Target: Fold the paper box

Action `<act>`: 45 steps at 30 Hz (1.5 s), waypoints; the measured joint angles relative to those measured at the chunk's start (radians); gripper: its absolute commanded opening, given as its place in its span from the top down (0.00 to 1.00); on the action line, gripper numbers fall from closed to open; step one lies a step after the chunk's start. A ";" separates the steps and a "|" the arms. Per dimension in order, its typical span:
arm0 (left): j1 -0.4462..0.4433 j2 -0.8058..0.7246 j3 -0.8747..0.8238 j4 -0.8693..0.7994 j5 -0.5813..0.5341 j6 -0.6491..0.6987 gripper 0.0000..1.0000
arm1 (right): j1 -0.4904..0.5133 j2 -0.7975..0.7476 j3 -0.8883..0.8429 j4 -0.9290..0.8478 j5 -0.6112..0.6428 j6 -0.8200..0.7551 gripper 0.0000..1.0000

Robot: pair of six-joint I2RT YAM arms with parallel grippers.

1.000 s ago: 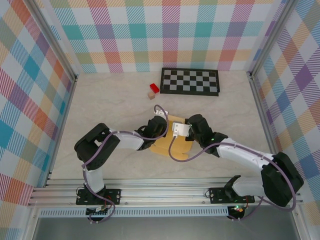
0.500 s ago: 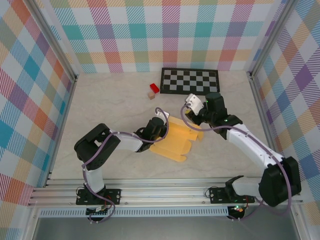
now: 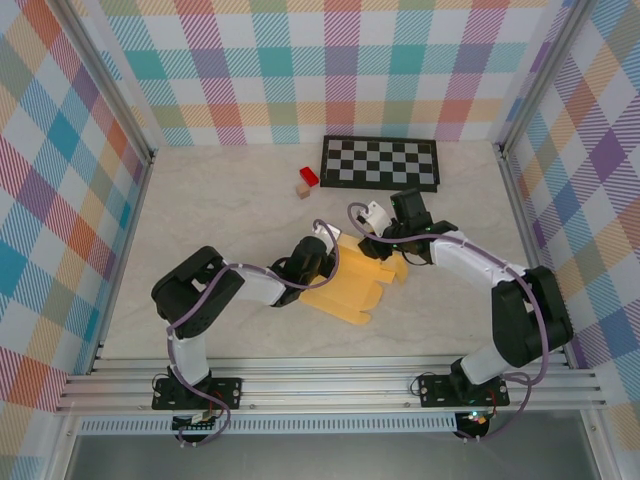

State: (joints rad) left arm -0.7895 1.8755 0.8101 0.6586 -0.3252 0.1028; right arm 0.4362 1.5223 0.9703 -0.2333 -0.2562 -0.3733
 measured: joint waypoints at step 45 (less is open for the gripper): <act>0.074 0.054 -0.002 0.026 0.201 -0.236 0.89 | 0.000 0.029 0.021 0.002 0.000 0.108 0.74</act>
State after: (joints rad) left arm -0.7155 1.9293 0.8085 0.6846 -0.1238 -0.1329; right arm 0.4362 1.5517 0.9913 -0.2314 -0.2558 -0.2653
